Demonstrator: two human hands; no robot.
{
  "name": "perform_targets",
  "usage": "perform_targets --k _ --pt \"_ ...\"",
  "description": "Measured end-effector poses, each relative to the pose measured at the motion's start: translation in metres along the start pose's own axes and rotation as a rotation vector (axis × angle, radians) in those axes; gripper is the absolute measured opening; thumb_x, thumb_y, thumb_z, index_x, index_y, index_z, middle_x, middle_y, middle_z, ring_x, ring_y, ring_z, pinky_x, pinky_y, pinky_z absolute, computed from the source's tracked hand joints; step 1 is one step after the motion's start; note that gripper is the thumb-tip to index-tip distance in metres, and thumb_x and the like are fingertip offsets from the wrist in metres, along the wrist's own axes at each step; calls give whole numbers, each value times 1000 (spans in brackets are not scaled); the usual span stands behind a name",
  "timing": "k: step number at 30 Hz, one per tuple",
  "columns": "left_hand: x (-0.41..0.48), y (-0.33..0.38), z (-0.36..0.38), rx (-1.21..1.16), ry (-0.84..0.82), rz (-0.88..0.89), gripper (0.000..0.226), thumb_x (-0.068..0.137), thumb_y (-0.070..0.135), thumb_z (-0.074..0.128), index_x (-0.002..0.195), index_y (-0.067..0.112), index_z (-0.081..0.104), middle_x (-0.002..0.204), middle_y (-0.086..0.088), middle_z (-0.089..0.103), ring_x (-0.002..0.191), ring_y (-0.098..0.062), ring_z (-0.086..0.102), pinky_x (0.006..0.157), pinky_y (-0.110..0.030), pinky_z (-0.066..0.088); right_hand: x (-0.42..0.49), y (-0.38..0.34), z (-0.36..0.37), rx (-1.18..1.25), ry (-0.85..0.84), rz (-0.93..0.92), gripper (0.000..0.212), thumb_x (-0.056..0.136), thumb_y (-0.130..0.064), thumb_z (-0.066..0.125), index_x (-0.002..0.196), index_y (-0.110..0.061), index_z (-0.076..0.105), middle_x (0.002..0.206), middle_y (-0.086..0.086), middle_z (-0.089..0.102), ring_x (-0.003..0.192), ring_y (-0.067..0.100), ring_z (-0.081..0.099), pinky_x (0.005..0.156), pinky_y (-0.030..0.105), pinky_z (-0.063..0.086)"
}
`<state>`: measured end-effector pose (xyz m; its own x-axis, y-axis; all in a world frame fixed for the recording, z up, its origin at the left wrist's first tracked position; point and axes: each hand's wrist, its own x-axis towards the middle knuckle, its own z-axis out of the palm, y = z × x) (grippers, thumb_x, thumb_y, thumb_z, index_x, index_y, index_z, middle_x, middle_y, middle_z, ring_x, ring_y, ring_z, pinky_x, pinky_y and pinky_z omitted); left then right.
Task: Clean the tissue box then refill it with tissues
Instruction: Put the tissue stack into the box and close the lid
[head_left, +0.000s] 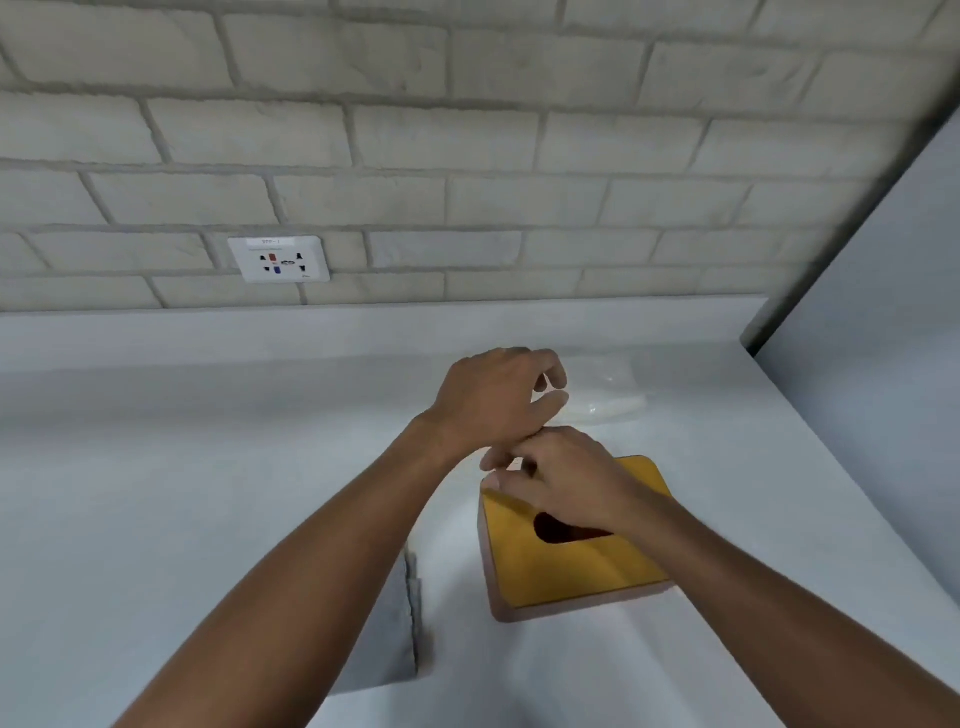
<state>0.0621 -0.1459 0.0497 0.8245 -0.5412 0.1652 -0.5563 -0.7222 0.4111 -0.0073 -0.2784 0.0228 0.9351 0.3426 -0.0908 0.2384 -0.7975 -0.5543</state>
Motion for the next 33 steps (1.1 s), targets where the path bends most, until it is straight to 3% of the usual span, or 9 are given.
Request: perform_targets --k 6,11,18,26,33 --pt "22 -2 -16 148 -113 -76 29 101 52 59 125 36 63 120 15 69 110 -14 63 80 -32 40 9 39 -53 -25 3 164 26 88 -48 65 109 -33 70 106 -16 67 92 4 61 88 35 52" --pt "42 1 -31 207 -166 -165 30 97 57 61 121 40 63 119 14 71 113 -16 65 92 -36 51 11 58 -88 -129 1 222 26 87 -52 64 107 -36 68 109 -13 66 98 10 60 90 35 51" --pt "54 12 -34 404 -112 -215 34 98 58 59 125 37 61 125 8 69 115 -22 66 93 -36 47 10 74 -120 -157 83 205 35 85 -57 63 115 -38 63 115 -14 63 101 11 59 91 37 50" --pt "57 28 -28 440 -91 -274 36 98 56 57 129 37 59 127 7 68 117 -23 65 93 -36 46 15 85 -152 -232 61 161 40 87 -57 61 121 -35 60 119 -13 60 108 13 55 93 35 47" --pt "56 38 -51 418 -43 -321 30 97 58 57 122 41 62 124 10 69 117 -21 64 88 -34 41 21 79 -176 -225 111 94 34 83 -58 63 112 -39 61 113 -16 62 105 11 57 95 37 48"
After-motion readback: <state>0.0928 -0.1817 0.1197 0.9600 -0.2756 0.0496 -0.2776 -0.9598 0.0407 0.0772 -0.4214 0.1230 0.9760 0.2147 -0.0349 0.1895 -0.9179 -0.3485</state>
